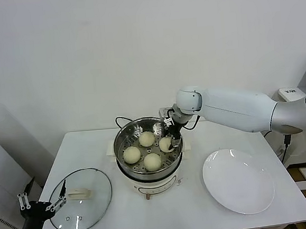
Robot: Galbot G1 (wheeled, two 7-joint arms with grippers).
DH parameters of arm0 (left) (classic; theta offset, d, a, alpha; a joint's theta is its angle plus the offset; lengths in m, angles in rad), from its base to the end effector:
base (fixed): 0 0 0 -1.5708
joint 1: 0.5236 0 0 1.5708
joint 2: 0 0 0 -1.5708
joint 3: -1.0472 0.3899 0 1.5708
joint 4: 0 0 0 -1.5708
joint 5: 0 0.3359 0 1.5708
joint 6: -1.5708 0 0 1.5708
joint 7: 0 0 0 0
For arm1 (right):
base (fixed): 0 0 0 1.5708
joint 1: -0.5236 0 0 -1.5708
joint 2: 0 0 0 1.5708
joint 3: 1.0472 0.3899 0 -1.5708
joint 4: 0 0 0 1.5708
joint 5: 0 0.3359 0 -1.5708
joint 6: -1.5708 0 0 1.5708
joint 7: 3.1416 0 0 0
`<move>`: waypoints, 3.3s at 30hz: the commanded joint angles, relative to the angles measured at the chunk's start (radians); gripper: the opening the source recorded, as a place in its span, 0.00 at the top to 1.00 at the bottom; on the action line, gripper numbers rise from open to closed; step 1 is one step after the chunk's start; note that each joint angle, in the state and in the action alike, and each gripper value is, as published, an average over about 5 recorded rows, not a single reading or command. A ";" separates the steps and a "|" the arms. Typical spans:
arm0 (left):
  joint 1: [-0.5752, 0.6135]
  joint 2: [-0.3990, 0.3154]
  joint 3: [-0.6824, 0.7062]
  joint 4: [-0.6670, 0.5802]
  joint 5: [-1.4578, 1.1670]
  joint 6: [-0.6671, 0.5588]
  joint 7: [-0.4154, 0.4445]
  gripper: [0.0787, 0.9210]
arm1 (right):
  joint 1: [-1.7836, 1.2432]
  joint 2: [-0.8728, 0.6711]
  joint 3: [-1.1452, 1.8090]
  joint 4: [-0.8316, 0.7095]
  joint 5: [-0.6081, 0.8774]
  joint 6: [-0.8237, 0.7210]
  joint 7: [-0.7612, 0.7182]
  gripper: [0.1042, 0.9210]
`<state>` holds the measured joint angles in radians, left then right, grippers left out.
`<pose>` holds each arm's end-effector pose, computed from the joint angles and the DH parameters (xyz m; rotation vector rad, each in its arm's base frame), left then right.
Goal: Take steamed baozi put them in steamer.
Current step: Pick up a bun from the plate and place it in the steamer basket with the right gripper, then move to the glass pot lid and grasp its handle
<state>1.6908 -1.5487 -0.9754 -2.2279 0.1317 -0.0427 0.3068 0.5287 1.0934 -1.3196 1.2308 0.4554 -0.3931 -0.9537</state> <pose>0.0821 0.1202 -0.2893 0.0573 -3.0418 -0.6598 0.5864 0.0403 -0.0822 1.4659 -1.4355 1.4119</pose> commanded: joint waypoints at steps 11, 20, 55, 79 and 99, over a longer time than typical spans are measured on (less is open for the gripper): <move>-0.011 0.000 0.008 -0.028 -0.006 0.014 -0.007 0.12 | -0.183 -0.243 0.313 0.045 0.573 0.357 0.910 0.12; -0.031 0.005 0.030 -0.040 0.008 0.026 -0.019 0.12 | -0.850 -0.351 1.011 0.081 0.550 0.493 1.330 0.12; 0.056 0.051 -0.012 0.234 0.740 -0.569 -0.271 0.12 | -2.227 -0.040 1.966 0.776 0.121 0.416 1.119 0.12; -0.226 0.057 -0.002 0.623 1.315 -0.582 -0.548 0.12 | -2.357 0.006 2.031 0.745 0.087 0.476 1.030 0.12; -0.344 0.073 0.032 0.664 1.340 -0.461 -0.489 0.12 | -2.412 0.049 2.062 0.751 0.071 0.513 0.999 0.12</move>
<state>1.4004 -1.4767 -0.9522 -1.5998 1.4395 -0.5393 -0.1941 -1.8626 1.1317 0.7327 1.9777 0.5316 0.1130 0.0535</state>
